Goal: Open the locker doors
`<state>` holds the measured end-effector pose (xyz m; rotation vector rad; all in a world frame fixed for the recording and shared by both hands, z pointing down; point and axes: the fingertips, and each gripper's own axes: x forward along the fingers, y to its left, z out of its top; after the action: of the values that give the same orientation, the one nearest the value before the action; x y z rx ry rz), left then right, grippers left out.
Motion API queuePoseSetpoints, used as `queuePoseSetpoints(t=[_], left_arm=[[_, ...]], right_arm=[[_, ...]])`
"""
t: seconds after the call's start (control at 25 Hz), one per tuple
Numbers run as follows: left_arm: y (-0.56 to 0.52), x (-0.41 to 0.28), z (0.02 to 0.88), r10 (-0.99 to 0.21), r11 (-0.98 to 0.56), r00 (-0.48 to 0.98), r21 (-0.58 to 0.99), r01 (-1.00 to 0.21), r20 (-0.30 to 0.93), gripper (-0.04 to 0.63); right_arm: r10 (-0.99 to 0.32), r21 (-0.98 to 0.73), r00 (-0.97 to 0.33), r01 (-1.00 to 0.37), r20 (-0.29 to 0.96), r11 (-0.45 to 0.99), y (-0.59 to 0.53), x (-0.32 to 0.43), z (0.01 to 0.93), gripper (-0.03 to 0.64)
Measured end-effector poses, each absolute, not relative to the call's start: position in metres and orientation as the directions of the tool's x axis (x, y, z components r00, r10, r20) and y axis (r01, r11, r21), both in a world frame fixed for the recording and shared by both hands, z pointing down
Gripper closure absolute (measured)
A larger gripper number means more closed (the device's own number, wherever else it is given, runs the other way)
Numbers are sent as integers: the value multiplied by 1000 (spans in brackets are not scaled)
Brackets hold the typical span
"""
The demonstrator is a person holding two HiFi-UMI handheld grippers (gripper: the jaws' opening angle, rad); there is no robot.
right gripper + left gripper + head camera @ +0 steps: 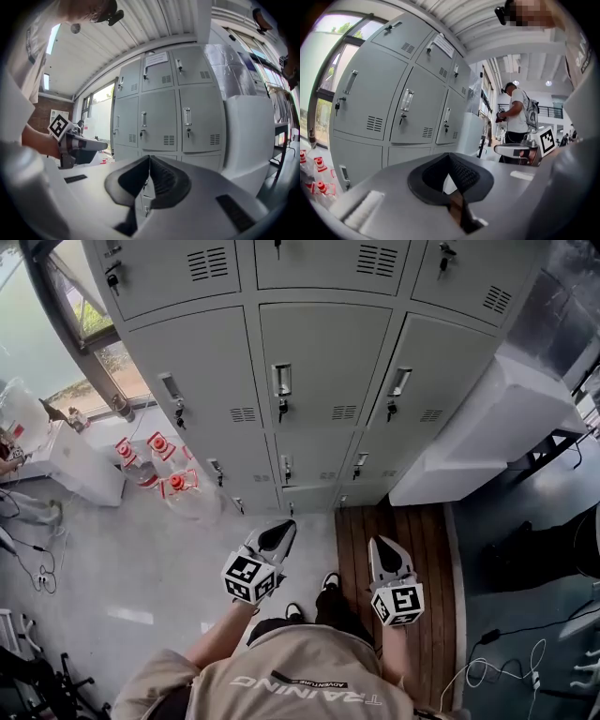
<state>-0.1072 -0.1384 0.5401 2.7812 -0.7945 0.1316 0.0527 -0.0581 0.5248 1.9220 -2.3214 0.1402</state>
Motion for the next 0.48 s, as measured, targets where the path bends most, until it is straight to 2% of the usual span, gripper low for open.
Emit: queuePoseSetpoints(t=[0.12, 0.48], left_arm=[[-152, -76, 540, -509, -815, 847, 230, -531, 154, 589], [-236, -18, 523, -532, -819, 828, 139, -556, 177, 589]], right_arm=[[-965, -40, -205, -979, 164, 201, -88, 79, 529, 606], [-936, -67, -311, -950, 164, 304, -188, 120, 549, 606]])
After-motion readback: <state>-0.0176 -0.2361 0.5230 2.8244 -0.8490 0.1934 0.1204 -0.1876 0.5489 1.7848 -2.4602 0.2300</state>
